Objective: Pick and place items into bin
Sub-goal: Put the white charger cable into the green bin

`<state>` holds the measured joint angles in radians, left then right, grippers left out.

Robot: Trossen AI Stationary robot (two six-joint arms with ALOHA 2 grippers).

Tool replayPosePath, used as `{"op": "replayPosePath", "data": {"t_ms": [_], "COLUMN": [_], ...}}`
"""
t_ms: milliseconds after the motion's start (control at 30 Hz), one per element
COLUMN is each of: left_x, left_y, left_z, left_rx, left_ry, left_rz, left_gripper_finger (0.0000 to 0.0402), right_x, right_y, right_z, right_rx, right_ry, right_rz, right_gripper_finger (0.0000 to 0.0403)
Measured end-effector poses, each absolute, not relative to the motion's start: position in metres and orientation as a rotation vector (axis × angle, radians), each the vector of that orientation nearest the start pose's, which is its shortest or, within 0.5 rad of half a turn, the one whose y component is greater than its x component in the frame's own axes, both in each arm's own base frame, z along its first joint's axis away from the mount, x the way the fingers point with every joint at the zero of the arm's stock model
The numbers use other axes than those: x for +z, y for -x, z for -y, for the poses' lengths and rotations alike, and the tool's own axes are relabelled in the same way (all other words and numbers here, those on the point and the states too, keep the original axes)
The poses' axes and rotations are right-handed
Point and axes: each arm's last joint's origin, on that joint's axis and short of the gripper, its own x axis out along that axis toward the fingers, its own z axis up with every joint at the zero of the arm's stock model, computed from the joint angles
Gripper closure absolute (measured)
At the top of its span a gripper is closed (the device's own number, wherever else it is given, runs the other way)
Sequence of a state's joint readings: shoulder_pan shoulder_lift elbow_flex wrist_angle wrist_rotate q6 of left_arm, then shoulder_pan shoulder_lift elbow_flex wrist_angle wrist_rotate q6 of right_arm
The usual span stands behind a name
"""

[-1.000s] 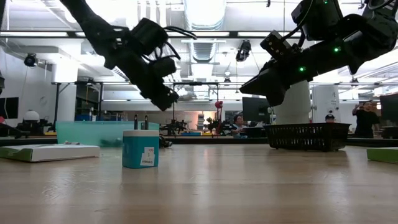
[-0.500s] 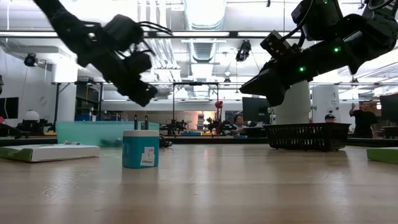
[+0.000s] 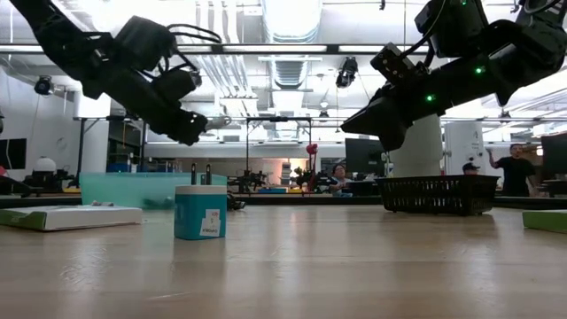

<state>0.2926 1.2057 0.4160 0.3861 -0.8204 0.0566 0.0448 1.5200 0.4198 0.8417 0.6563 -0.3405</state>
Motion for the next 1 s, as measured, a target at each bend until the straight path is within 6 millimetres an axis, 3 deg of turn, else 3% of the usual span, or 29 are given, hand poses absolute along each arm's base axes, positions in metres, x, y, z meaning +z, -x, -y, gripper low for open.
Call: {"op": "replayPosePath", "data": {"t_ms": [400,733,1000], "left_x": [0.176,0.170,0.169], "left_y": [-0.201,-0.193,-0.194], "left_z": [-0.093,-0.101,-0.100], "left_rx": [1.163,1.265,1.214], "left_ry": [-0.162,0.026,0.044], "left_rz": [-0.484,-0.431,-0.443], "left_gripper_finger": [0.0387,0.0387,0.0375], "right_x": [0.153,0.153,0.153], "right_y": [-0.260,-0.260,-0.260], "right_z": [0.006,0.006,0.006], "right_rx": [-0.561,-0.562,-0.562], "right_ry": [0.418,0.412,0.410], "right_rz": [-0.348,-0.346,-0.345], "right_gripper_finger": [0.0327,0.0333,0.0326]}}
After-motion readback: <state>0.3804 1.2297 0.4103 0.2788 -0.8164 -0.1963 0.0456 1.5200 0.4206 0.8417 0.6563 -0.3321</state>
